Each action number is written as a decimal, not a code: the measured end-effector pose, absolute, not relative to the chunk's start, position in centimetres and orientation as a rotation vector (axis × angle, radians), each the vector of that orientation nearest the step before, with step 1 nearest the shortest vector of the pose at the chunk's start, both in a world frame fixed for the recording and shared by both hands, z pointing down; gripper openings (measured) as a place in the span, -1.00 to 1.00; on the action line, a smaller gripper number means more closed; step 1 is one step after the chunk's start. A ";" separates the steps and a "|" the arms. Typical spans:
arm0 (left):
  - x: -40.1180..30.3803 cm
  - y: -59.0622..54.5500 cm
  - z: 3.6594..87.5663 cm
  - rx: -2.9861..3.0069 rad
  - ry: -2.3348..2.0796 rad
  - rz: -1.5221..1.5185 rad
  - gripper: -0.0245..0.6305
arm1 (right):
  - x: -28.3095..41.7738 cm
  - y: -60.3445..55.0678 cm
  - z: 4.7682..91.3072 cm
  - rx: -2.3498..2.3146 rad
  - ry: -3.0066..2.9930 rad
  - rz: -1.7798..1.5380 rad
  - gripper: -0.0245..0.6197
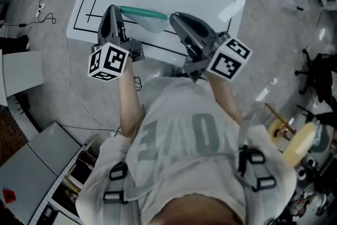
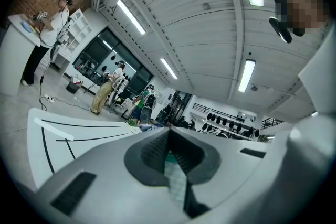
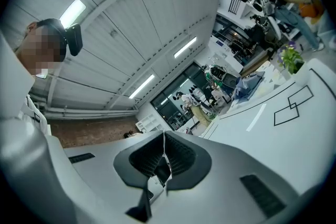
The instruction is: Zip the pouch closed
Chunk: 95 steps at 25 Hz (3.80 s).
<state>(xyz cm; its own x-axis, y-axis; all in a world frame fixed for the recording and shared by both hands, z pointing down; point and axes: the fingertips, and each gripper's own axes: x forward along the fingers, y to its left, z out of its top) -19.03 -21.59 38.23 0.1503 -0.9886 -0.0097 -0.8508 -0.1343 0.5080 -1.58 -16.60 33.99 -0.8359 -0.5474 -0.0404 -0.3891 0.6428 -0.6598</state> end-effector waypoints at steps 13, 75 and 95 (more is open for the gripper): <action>-16.7 -21.4 35.5 2.216 -1.838 -0.444 -0.63 | -2.2 -16.5 34.9 -0.759 2.643 -1.037 -0.88; -13.1 -20.9 30.3 2.498 -2.066 -0.216 -0.69 | 10.8 -25.7 40.2 -2.022 2.678 -0.268 -0.28; -9.7 -20.3 29.5 2.586 -2.063 -0.063 -0.90 | 3.9 -21.3 34.1 -1.757 2.721 0.001 -0.85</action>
<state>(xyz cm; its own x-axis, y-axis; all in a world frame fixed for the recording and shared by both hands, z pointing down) -9.66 -20.31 29.47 0.2272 -0.9647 -0.1333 -0.9710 -0.2139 -0.1065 3.86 -21.34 34.10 -0.4082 -0.9093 0.0814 -0.9092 0.4129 0.0536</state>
